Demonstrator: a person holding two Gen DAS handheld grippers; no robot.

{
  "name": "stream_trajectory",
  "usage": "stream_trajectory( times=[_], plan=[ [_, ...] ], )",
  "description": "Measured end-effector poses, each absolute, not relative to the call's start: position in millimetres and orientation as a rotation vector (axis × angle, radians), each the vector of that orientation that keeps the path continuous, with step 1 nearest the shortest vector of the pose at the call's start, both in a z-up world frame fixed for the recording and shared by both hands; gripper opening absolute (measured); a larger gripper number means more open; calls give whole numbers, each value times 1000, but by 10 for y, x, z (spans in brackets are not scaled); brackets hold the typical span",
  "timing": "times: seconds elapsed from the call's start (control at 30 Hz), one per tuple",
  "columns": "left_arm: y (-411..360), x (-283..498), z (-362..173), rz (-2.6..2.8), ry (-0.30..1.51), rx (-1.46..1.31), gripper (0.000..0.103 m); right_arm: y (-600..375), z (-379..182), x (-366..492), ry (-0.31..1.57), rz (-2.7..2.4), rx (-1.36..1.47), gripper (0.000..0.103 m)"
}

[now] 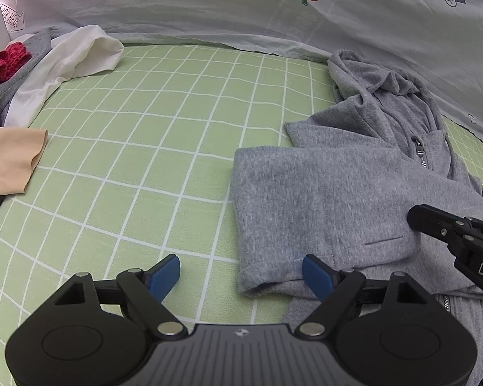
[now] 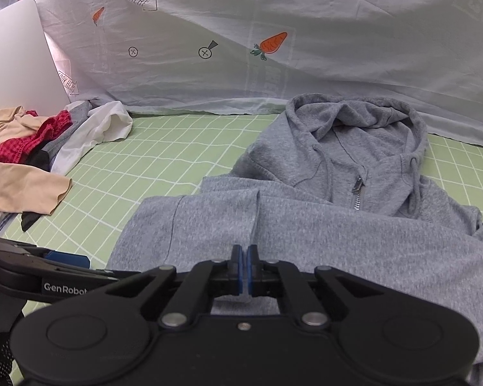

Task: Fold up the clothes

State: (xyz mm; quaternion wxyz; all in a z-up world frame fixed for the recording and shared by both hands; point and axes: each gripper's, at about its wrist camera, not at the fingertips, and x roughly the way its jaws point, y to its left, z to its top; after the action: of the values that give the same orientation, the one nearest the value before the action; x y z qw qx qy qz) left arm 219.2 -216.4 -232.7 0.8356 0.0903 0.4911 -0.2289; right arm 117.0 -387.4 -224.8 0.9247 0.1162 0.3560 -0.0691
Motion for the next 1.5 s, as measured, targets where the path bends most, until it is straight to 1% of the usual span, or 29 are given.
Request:
stream_trajectory(
  times=[0.2,0.57,0.77,0.93,1.03,1.07,1.1,1.13,1.2,1.23,1.3,1.37,1.43,1.47,1.5],
  plan=[
    [-2268,2074,-2232,-534,1008,219,84,-3982,-2194,955,697,-207,240,2],
    [-2500,1842,-2217,-630,987,303,84,-4537,-2090,324,616,-460,285,2],
    [-2586,1766,-2230,-664,979,341,84,-4789,-2198,73,639,-583,333,2],
    [-2568,1783,-2259,-653,998,341,84,-4814,-2354,95,710,-606,340,3],
    [-2548,1809,-2279,-645,1014,331,85,-4796,-2417,152,759,-614,324,8],
    [-2542,1818,-2287,-643,1020,328,86,-4796,-2424,163,767,-618,320,14],
    [-2538,1828,-2295,-640,1026,324,86,-4794,-2426,170,775,-631,309,25],
    [-2532,1838,-2305,-637,1032,320,87,-4791,-2428,177,782,-644,298,31],
    [-2521,1860,-2323,-629,1044,310,87,-4795,-2427,192,800,-674,273,56],
    [-2516,1874,-2328,-627,1050,303,87,-4814,-2419,189,806,-688,264,60],
    [-2498,1897,-2315,-634,1055,290,87,-4861,-2390,160,796,-701,277,76],
    [-2479,1924,-2282,-642,1051,276,89,-4917,-2349,133,774,-713,299,85],
    [-2465,1974,-2247,-664,1055,265,90,-4979,-2301,138,753,-725,307,89],
    [-2459,2000,-2229,-676,1057,260,90,-5014,-2274,151,743,-732,308,92],
    [-2452,2026,-2211,-688,1060,255,90,-5052,-2248,178,733,-736,303,98]
  ],
)
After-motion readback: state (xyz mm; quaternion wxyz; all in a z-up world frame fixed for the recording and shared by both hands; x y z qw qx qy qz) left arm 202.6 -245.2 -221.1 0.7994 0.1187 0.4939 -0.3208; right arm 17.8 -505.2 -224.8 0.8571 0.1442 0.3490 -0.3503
